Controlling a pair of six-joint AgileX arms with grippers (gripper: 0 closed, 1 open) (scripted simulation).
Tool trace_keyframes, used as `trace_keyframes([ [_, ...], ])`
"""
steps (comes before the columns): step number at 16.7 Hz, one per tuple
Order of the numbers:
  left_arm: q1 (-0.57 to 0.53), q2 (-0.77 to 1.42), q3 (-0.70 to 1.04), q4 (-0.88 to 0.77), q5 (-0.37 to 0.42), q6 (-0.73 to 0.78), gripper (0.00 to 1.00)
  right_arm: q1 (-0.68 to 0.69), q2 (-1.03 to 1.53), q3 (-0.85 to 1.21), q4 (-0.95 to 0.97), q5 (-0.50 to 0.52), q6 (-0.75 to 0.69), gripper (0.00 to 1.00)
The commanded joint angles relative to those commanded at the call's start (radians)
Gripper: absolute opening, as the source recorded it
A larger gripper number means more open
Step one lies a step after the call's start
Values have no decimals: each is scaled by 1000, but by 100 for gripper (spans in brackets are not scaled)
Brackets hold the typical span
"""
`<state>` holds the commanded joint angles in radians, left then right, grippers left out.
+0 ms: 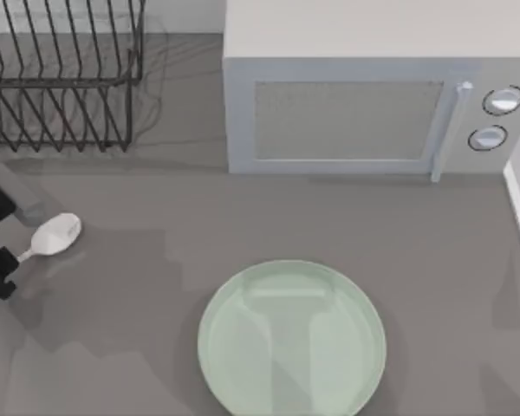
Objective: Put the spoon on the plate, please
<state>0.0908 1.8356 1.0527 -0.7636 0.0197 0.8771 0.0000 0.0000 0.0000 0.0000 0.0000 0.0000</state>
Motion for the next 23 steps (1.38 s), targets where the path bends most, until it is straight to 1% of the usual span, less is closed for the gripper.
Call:
trace_keyframes([
  [6, -3, -91, 157, -276, 0, -1, 0, 0, 0, 0, 0, 0, 0, 100],
  [8, -3, -121, 200, -337, 0, -5, 0, 0, 0, 0, 0, 0, 0, 100],
  [14, -2, -128, 213, -353, -1, -4, 0, 0, 0, 0, 0, 0, 0, 100],
  [16, -8, -123, 216, -355, -1, -26, 0, 0, 0, 0, 0, 0, 0, 100],
  [19, -39, -101, 234, -362, -3, -135, 0, 0, 0, 0, 0, 0, 0, 100],
  [23, -118, -52, 275, -378, -6, -393, 0, 0, 0, 0, 0, 0, 0, 100],
])
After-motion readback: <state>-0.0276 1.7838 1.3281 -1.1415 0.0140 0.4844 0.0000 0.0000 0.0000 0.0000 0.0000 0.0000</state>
